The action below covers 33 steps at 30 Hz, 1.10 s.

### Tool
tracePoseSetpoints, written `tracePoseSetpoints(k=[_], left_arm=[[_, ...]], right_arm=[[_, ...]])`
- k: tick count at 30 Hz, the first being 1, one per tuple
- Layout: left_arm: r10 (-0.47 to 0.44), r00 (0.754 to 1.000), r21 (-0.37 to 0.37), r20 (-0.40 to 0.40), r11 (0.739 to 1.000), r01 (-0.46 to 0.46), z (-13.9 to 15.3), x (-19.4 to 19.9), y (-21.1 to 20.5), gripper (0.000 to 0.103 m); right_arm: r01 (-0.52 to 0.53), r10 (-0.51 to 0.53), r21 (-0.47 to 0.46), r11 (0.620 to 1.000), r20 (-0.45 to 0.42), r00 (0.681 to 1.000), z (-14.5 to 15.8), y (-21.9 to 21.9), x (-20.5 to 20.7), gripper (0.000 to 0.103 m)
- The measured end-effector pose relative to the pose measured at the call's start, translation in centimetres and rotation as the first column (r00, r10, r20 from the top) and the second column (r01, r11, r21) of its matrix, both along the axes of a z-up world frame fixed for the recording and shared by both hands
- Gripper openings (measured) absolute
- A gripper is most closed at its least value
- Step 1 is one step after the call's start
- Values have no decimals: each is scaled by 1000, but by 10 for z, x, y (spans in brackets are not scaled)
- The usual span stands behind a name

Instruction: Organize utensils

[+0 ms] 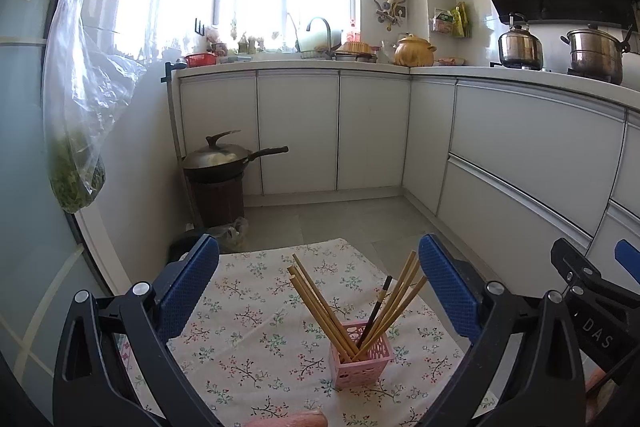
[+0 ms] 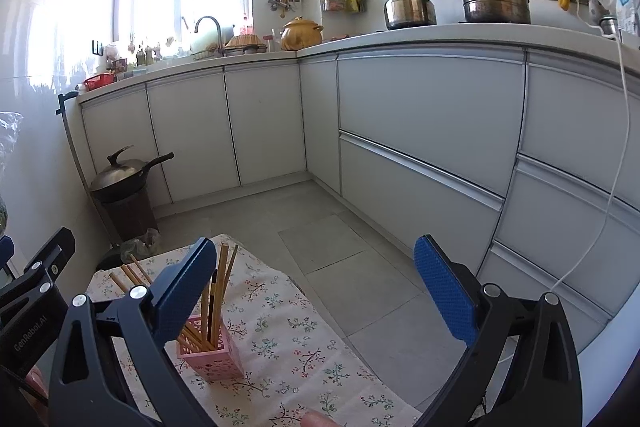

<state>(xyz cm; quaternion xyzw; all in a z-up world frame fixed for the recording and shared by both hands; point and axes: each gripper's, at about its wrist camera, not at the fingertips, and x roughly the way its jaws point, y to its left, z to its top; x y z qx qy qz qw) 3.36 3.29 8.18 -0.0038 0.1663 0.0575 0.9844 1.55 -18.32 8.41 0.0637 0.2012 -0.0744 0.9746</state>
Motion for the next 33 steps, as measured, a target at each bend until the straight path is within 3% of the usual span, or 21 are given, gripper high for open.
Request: tracePoseSetpoints(k=[33], left_arm=[[-4, 1000, -1, -8, 1000, 4, -1, -1, 0, 96]], right_arm=[[-6, 6, -5, 1000, -15, 1000, -4, 4, 2, 96]])
